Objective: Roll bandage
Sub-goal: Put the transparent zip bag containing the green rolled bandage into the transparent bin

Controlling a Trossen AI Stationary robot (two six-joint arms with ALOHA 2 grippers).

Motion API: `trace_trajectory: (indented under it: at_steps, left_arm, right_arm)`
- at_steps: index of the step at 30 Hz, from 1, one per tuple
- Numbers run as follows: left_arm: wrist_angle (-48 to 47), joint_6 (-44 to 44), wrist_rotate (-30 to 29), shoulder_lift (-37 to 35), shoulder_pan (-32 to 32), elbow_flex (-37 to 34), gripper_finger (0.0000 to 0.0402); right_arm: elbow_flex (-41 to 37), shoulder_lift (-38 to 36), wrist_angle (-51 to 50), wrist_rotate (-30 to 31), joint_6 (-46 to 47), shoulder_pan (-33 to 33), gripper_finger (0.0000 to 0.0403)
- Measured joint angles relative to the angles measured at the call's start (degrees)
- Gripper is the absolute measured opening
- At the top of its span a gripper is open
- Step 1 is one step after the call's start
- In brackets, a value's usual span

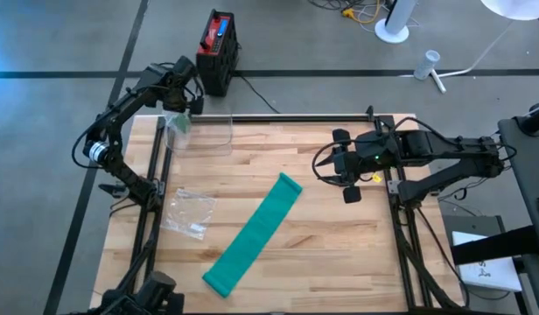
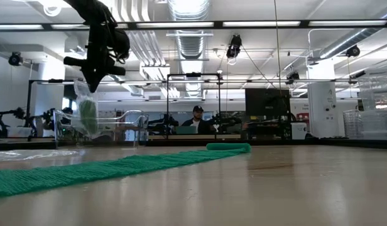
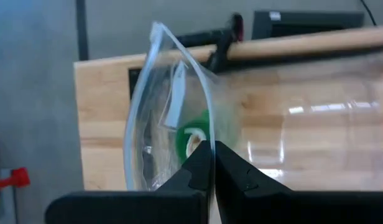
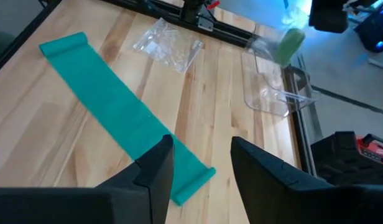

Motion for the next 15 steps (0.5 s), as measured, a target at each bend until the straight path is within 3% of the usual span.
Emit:
trace_trajectory:
  at_steps: [15]
  left_arm:
    - [3.0,-3.7,-4.0,-0.1,-0.7,-3.7,0.0]
  right_arm:
    - [-4.9,0.0,6.3,-0.6,0.6,0.0,0.0168]
